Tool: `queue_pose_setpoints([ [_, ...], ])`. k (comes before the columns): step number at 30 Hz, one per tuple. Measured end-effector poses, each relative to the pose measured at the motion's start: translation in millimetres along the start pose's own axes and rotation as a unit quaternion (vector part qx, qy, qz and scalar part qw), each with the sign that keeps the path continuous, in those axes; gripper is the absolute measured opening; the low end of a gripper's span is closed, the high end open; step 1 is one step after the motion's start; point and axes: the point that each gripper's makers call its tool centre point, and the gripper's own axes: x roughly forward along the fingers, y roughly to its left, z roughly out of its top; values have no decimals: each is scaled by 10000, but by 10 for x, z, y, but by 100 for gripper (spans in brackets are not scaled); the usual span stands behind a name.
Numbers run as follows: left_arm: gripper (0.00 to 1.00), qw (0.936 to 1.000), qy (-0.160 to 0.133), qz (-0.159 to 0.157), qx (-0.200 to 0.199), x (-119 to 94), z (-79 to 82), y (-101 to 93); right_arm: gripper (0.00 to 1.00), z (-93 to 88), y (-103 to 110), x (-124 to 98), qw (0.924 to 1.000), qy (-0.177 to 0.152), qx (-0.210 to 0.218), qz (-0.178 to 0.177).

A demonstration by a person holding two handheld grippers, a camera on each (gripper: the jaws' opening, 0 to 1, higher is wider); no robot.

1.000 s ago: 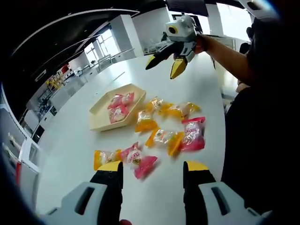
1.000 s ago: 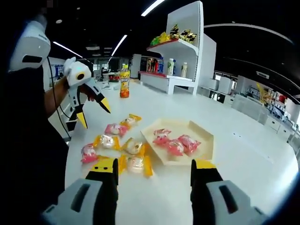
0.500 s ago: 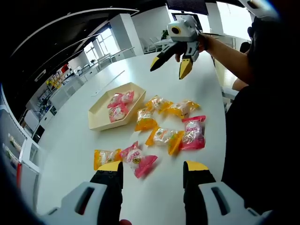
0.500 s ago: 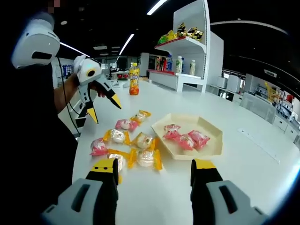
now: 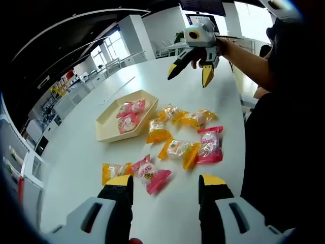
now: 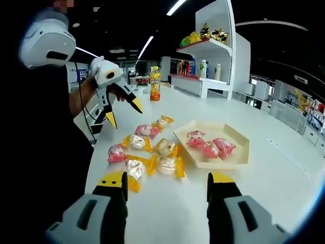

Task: Pick up the marshmallows scattered on the table and place them into the bowl on the table

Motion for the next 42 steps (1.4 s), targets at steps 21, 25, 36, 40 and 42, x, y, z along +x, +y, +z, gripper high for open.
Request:
queue_pose_setpoints([
  [21, 51, 9998, -137, 92, -88, 2, 55, 47, 62, -2, 64, 63, 10000, -6, 40, 80],
  [25, 51, 9995, -209, 159, -192, -2, 76, 85, 62, 19, 63, 60, 9999, -60, 36, 80],
  [36, 51, 9977, -480, 339, -330, 3, 127, 167, 61, -38, 23, 50, 10000, 9, 81, -17],
  [40, 51, 9968, -569, 404, -396, 0, 138, 197, 61, -43, 38, 52, 10000, 24, 60, -10],
  [42, 51, 9957, -659, 475, -450, -3, 155, 229, 61, -44, 55, 58, 10000, 28, 49, 12],
])
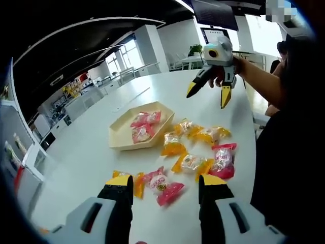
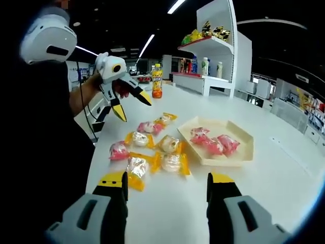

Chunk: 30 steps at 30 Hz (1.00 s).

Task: Pick up the marshmallows scattered on the table and place them into the bowl on the table

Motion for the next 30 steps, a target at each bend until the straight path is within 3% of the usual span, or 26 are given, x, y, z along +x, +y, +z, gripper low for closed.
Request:
queue_pose_setpoints([
  [12, 51, 9985, -390, 339, -193, 3, 57, 146, 61, -32, -16, -4, 9999, 120, 8, -66],
  [25, 52, 9911, -860, 831, -588, 12, 130, 354, 61, -39, -10, 8, 9999, 133, 25, -45],
  [30, 52, 9888, -882, 945, -751, 28, 86, 398, 61, -35, -7, 17, 9999, 137, 29, -38],
])
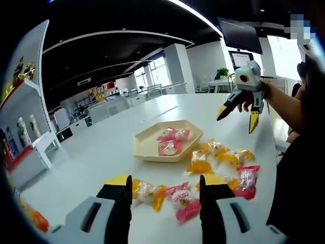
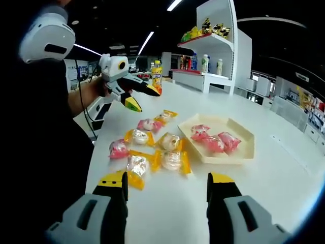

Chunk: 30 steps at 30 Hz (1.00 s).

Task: Pick up the marshmallows scattered on the table and place them into the bowl on the table

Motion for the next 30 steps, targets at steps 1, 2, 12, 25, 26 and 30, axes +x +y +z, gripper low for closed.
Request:
queue_pose_setpoints([
  [1, 52, 10000, -19, 42, -39, 2, -4, 14, 61, -4, -4, 0, 10000, 9, 5, -7],
  [2, 53, 9999, -49, 79, -74, 2, -1, 27, 61, -7, -8, 1, 10000, 18, 11, -15],
  [12, 53, 9975, -311, 266, -578, 54, -33, 42, 61, -28, -6, -5, 9999, 55, 86, -58],
  [25, 56, 9900, -216, 611, -1250, 139, -197, -30, 61, -55, -38, -29, 9997, 83, 169, -143],
  [26, 56, 9901, -187, 640, -1237, 145, -202, -37, 61, -65, -40, -28, 9997, 95, 173, -145],
  [30, 51, 9897, -103, 704, -1245, 156, -212, -74, 61, -91, -46, -32, 9997, 132, 173, -144],
])
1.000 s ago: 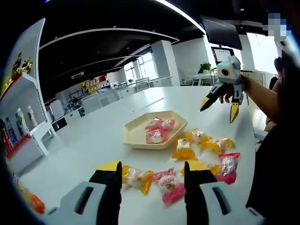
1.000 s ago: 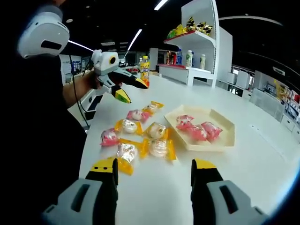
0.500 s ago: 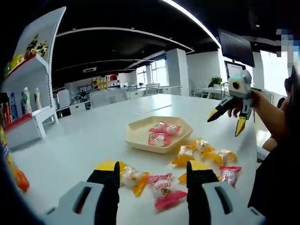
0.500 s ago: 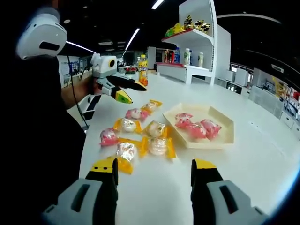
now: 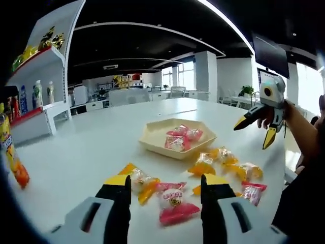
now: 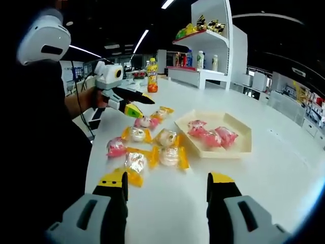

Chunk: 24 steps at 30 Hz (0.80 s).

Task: Pick up the marshmallows scattered on the table and place them into the bowl on the table

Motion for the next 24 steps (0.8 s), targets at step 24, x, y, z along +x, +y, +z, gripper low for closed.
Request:
queue_pose_setpoints([
  [24, 39, 9989, 180, 381, -213, 68, -230, -49, 60, -17, -49, 2, 9997, -51, 148, -184],
])
